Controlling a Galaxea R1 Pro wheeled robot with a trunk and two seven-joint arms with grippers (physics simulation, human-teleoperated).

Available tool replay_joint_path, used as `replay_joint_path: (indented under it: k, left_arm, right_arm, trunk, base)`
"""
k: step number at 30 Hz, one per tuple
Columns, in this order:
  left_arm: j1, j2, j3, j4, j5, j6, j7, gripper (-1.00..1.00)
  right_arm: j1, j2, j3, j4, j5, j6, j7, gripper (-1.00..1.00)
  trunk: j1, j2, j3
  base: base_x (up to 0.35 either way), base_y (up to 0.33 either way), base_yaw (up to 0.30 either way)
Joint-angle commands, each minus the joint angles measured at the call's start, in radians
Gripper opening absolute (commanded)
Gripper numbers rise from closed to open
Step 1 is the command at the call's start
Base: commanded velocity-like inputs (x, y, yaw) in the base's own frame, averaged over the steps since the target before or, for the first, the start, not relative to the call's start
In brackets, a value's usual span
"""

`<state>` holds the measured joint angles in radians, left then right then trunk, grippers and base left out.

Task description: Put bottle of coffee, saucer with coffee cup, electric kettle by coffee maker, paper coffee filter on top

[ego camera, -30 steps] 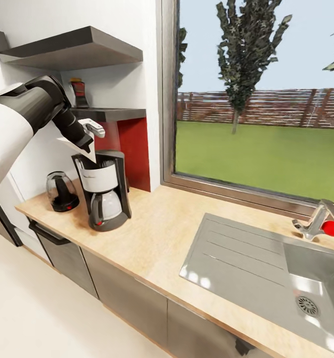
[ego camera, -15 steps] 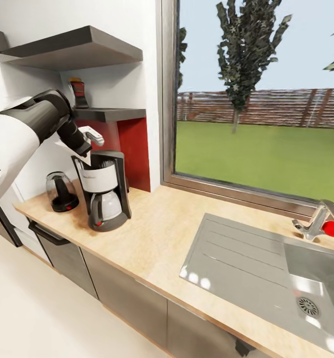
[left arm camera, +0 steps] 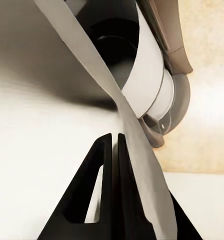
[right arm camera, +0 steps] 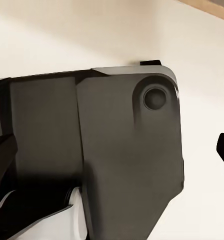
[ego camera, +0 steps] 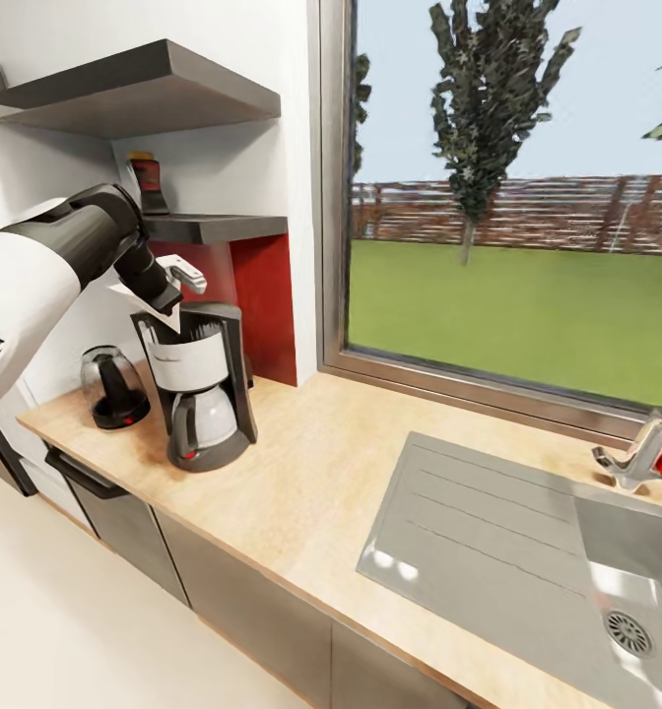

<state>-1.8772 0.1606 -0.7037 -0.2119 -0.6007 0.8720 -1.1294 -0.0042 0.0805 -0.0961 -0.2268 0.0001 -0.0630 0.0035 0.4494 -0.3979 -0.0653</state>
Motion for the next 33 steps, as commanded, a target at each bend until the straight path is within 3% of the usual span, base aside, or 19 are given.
replay_joint_path:
  k: [1,19,33]
  left_arm:
    - [0.0,0.0,0.003,-0.003,-0.012,0.002,-0.009,-1.0]
    - [0.017,0.005,0.003,0.001,-0.013,0.002,-0.008,-1.0]
    - [0.042,0.018,0.003,0.001,-0.011,0.002,0.034,-1.0]
  right_arm:
    - [0.0,0.001,-0.007,0.0,0.0,-0.003,0.0,1.0]
    - [0.0,0.001,-0.007,0.0,0.0,-0.003,0.001,1.0]
    - [0.0,0.001,-0.007,0.0,0.0,-0.003,0.0,1.0]
  trunk:
    - [0.001,-0.002,-0.002]
    - [0.001,-0.002,-0.002]
    - [0.001,-0.002,-0.002]
  base:
    - [0.021,0.0,0.0]
    - [0.087,0.031,0.0]
    - [0.078,0.054,0.0]
